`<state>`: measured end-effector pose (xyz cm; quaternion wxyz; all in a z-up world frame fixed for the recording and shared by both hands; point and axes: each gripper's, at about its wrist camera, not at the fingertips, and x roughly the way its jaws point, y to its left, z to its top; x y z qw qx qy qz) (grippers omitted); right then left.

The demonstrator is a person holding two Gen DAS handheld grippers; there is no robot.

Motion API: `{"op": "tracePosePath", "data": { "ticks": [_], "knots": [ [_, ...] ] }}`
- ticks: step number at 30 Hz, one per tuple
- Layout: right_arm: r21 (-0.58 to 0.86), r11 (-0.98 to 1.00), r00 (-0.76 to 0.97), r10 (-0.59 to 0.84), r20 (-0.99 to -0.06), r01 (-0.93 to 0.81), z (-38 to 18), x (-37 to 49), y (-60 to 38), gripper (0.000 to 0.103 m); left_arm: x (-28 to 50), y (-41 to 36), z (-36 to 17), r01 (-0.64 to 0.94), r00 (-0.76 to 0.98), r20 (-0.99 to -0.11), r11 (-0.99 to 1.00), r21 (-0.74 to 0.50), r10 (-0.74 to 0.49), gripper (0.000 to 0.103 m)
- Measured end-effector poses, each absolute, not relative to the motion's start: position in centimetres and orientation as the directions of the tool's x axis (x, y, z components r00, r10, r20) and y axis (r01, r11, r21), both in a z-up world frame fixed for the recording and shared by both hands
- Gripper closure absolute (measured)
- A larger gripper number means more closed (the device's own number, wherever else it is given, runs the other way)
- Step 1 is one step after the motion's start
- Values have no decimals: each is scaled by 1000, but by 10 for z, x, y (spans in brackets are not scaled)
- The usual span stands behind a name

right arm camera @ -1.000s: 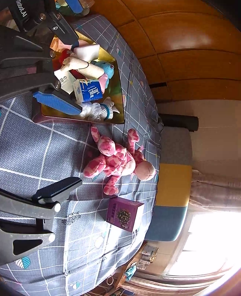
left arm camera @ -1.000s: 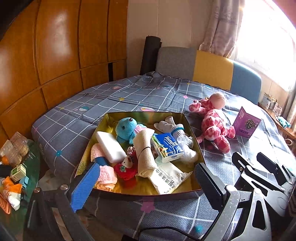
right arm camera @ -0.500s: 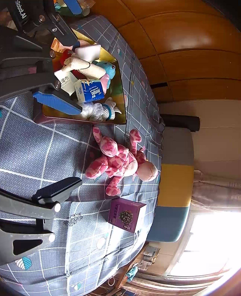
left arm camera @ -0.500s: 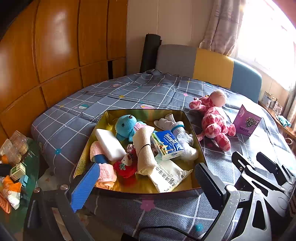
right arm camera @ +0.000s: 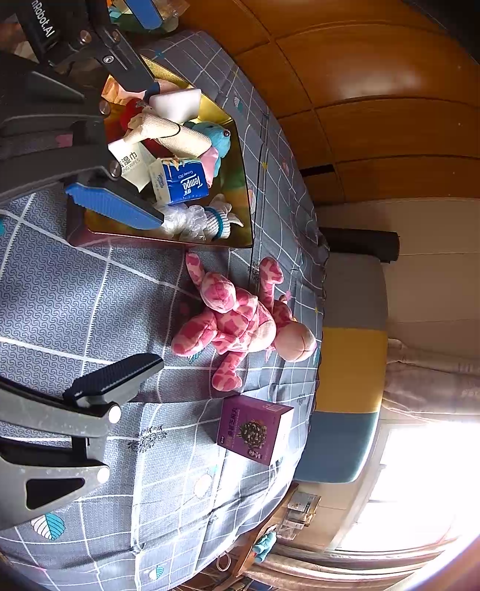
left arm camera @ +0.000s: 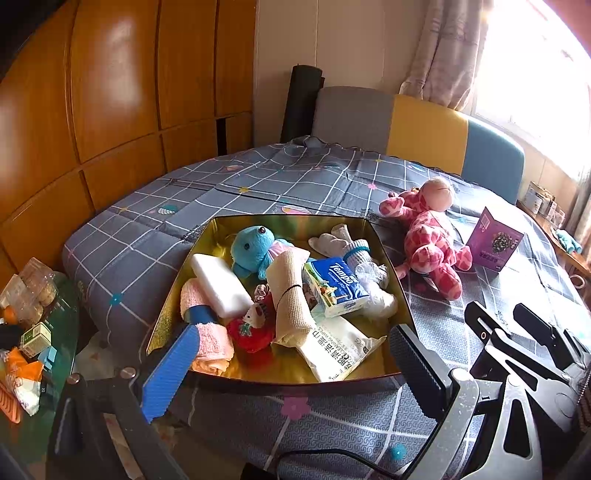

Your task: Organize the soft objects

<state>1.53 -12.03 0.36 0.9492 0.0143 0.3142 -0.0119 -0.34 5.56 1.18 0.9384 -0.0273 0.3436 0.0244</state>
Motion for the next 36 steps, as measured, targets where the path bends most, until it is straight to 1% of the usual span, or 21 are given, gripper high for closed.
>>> {"op": "tracePosePath", "data": {
  "ticks": [23, 29, 33, 36],
  "knots": [
    [22, 999, 797, -11, -604, 31, 1, 17, -119, 32, -2, 56, 10, -68, 755, -655, 997, -32, 30, 0],
    [24, 999, 796, -11, -605, 32, 2, 16, -120, 32, -3, 58, 10, -74, 763, -645, 997, -38, 32, 0],
    [26, 999, 794, -9, -608, 32, 0, 16, -120, 32, -3, 57, 10, -74, 775, -631, 997, -15, 48, 3],
    [33, 999, 794, -8, -608, 35, 0, 17, -123, 32, -1, 59, 9, -66, 765, -643, 997, -34, 29, 1]
  ]
}}
